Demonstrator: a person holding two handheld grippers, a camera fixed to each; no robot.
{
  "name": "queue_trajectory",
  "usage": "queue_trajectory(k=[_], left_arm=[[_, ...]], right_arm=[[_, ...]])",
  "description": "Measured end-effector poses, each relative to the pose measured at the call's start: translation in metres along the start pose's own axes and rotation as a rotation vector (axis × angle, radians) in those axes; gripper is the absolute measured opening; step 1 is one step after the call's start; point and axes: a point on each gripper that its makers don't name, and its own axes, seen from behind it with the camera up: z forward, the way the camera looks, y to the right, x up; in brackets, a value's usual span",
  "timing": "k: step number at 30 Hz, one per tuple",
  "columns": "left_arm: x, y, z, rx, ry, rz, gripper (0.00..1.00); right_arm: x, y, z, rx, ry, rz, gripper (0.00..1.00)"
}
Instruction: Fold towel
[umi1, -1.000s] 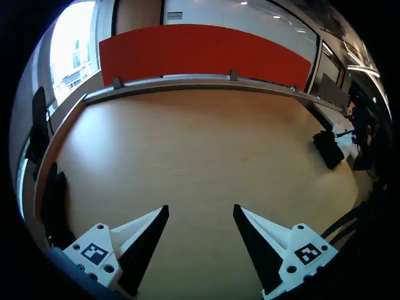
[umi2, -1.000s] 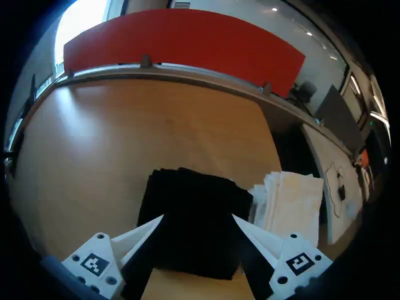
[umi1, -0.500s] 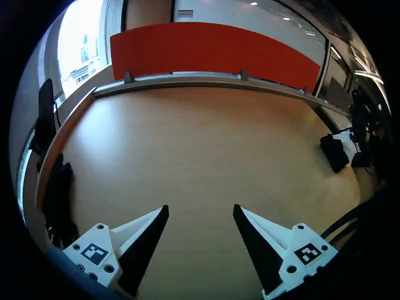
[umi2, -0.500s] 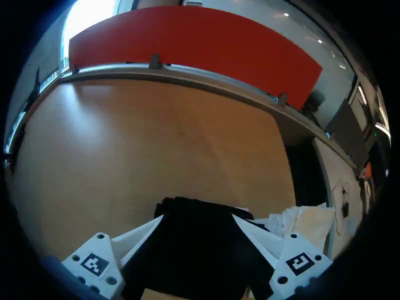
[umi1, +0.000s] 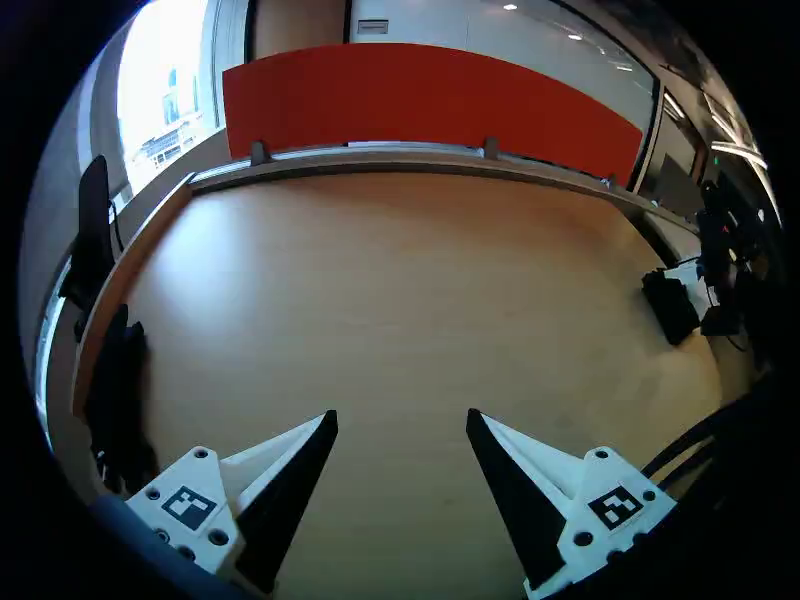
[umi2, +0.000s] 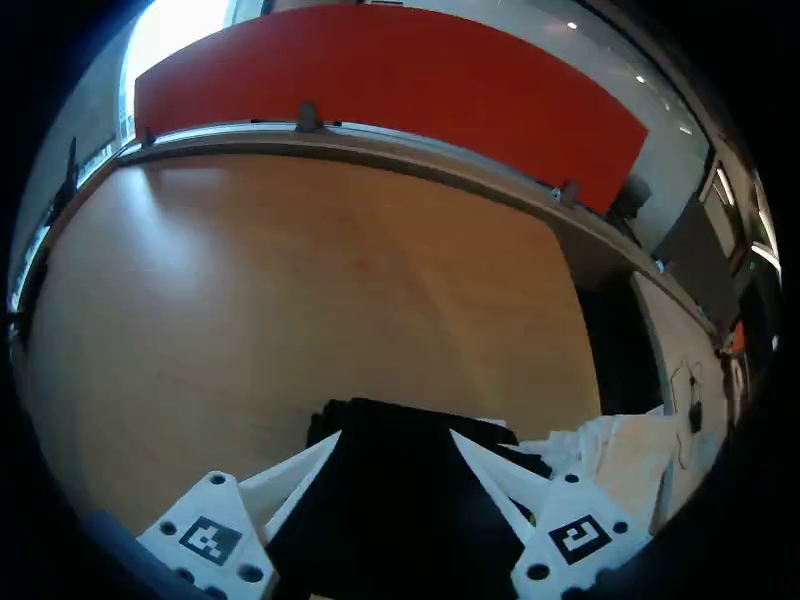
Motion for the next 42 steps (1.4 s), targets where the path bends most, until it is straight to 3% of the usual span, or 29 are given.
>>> queue_trajectory(k=[17, 32, 37, 42], left_arm=[[-0.005, -0.004, -0.002, 0.008, -0.005, -0.005, 0.96], [-0.004, -0.001, -0.003, 0.008, -0.003, -0.008, 0.95], [-0.005, -0.001, -0.003, 0.009, -0.004, -0.006, 0.95], [-0.005, -0.002, -0.003, 0.01, -0.003, -0.009, 0.96]], right_arm=[[-0.008, -0.014, 0.007, 0.042, -0.024, -0.012, 0.18], [-0.011, -0.016, 0.01, 0.037, -0.04, -0.013, 0.17], [-0.014, -0.016, 0.011, 0.04, -0.053, -0.026, 0.05], [-0.016, -0.018, 0.01, 0.047, -0.05, -0.039, 0.07]])
